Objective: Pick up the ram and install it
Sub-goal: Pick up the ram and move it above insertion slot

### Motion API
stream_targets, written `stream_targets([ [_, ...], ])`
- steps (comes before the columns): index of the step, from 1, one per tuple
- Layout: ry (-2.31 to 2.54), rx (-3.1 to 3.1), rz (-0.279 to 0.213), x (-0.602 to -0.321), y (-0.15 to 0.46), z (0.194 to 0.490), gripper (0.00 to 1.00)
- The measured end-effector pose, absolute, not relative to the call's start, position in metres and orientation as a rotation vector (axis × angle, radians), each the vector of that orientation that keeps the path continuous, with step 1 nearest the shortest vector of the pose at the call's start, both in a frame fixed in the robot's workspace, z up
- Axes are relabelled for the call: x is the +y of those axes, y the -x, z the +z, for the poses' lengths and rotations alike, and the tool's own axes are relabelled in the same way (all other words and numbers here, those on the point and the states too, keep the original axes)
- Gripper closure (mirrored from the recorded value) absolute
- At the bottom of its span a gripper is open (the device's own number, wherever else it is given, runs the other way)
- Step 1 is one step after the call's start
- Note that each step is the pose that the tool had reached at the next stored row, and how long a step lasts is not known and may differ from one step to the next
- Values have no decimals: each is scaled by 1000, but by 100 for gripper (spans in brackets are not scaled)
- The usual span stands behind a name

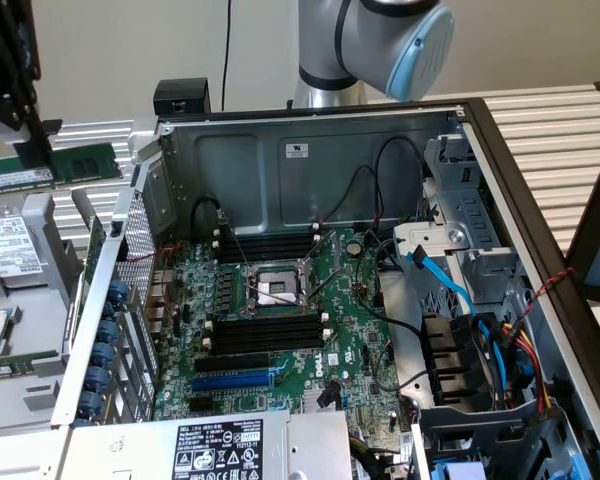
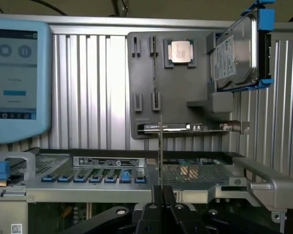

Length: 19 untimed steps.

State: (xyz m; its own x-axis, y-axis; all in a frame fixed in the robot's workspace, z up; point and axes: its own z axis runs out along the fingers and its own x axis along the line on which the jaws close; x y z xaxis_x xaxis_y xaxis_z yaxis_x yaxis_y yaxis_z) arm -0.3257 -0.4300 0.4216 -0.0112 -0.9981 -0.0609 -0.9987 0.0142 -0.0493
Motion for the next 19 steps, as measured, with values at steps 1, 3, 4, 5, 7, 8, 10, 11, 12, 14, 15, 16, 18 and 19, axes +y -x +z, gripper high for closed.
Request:
stream_targets([
  [1,2151,2179,12,-430,323,422,88],
  [3,2150,2178,13,-429,317,422,88],
  [4,2150,2177,14,-429,314,422,88],
  [5,2149,2177,14,-428,312,421,88],
  [7,2149,2178,14,-427,306,422,88],
  [8,2148,2178,14,-427,303,421,88],
  [10,2148,2179,14,-426,297,421,88],
  [11,2147,2179,14,-425,295,421,88],
  [12,2147,2179,14,-425,291,421,88],
  [14,2146,2180,14,-424,286,421,88],
  [15,2146,2181,14,-423,283,421,88],
  [16,2147,2181,15,-423,281,421,88],
  [18,2149,2184,20,-422,277,421,88],
  [19,2150,2186,24,-422,276,421,88],
])
